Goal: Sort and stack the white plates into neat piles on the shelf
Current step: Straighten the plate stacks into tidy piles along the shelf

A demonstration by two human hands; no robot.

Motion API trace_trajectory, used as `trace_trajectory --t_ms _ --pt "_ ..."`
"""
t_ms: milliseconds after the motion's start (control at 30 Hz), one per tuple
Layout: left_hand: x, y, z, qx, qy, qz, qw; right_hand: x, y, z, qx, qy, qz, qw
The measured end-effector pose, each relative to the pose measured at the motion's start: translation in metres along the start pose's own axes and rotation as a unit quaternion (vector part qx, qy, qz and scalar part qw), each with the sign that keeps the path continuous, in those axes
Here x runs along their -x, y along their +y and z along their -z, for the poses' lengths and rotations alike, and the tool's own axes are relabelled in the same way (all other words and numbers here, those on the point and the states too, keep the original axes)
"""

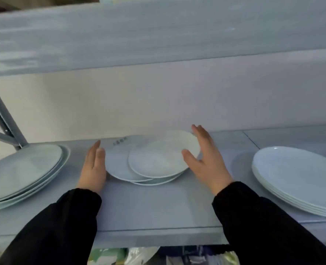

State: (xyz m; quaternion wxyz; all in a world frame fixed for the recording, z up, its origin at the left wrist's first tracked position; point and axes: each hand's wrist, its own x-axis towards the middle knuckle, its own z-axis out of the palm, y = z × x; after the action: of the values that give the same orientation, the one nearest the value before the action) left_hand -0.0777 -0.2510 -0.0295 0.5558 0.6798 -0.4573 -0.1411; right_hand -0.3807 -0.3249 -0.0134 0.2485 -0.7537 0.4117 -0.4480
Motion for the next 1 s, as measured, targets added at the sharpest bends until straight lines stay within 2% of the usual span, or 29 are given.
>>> trace_trajectory --t_ms 167,367,433,533,600,700,1000 --pt "-0.007 -0.007 -0.001 -0.025 -0.052 -0.011 0.998 -0.002 0.018 0.005 0.019 -0.031 -0.051 0.998" --pt "-0.004 0.000 0.002 -0.001 -0.024 0.010 1.000 -0.004 0.021 -0.002 0.065 -0.081 -0.095 0.990" --pt "-0.003 0.001 0.000 -0.029 -0.055 0.011 0.998 -0.005 0.021 -0.005 0.101 -0.096 -0.100 0.985" --pt "-0.002 0.002 -0.007 -0.110 -0.143 0.001 0.984 -0.006 0.017 -0.017 0.168 -0.177 -0.091 0.965" --pt "-0.002 0.002 -0.008 -0.126 -0.163 0.007 0.978 -0.007 0.016 -0.022 0.196 -0.202 -0.090 0.955" --pt "-0.002 0.000 -0.006 -0.113 -0.175 0.009 0.978 -0.006 0.014 -0.021 0.194 -0.193 -0.089 0.958" --pt "0.000 0.004 -0.004 -0.077 -0.146 0.004 0.986 -0.004 0.018 -0.015 0.150 -0.157 -0.101 0.971"
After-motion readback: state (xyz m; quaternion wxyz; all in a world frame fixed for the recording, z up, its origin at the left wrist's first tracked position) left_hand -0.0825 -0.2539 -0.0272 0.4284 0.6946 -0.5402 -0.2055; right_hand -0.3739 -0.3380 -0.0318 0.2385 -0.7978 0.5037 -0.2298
